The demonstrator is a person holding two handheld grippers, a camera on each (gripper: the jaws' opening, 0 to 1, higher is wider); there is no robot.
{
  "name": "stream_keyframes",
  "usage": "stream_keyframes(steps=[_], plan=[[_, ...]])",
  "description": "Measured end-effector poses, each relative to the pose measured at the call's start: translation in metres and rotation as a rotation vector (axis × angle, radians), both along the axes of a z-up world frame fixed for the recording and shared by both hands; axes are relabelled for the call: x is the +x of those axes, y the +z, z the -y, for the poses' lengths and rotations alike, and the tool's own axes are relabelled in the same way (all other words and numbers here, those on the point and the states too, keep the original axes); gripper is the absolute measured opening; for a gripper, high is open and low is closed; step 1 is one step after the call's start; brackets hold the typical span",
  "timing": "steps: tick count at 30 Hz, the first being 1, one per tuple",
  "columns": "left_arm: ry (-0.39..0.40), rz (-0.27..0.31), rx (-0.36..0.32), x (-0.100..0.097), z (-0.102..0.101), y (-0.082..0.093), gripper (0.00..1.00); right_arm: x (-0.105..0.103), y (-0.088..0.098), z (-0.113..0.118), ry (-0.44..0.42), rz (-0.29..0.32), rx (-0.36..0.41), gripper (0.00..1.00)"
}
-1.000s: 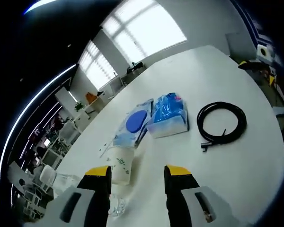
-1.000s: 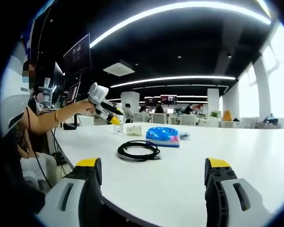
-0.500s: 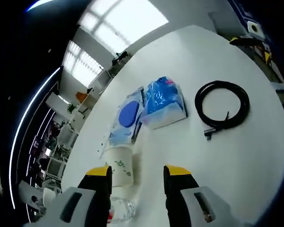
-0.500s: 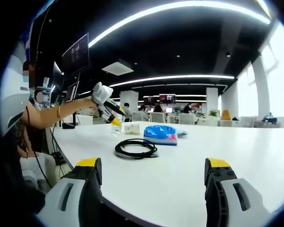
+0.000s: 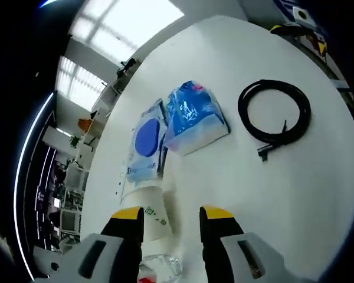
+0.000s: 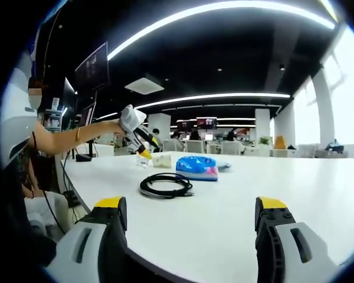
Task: Arrange the tabletop items into an orderly group along one side of the table until the central work area is clear of visible clutter.
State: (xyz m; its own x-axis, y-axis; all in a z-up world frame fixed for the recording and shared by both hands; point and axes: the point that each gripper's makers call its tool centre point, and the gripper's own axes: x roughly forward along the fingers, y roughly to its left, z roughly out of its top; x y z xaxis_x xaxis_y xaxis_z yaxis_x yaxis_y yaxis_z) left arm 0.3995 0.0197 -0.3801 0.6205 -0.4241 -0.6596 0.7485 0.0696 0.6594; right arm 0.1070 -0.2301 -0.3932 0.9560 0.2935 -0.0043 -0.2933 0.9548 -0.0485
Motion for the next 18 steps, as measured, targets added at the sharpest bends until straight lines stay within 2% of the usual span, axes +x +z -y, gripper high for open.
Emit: stream_keyframes(steps=[3,7,9,12,14,16,18], plan=[[-0.008,0.028,0.094,0.006,-0.001,-0.003,0.37,0.0,-0.002,0.001,0.002,-0.008,-0.007,0.87],[-0.024,0.006,0.095,0.01,0.008,-0.003,0.36,-0.001,-0.005,0.002,0.004,-0.022,-0.024,0.87],[-0.049,-0.013,0.103,0.009,0.013,-0.002,0.36,-0.001,-0.005,0.003,0.001,-0.022,-0.027,0.87],[-0.092,-0.074,0.119,0.008,0.02,-0.005,0.35,-0.001,-0.002,0.003,-0.003,-0.012,-0.027,0.87],[-0.101,-0.1,0.159,0.01,0.022,-0.007,0.35,-0.001,-0.002,0.003,-0.006,-0.009,-0.025,0.87],[-0.113,-0.098,0.195,0.011,0.023,-0.007,0.35,-0.002,-0.002,0.003,-0.007,-0.009,-0.024,0.87],[-0.142,-0.067,0.236,0.015,0.026,-0.006,0.34,-0.002,-0.004,0.004,-0.011,-0.009,-0.02,0.87]])
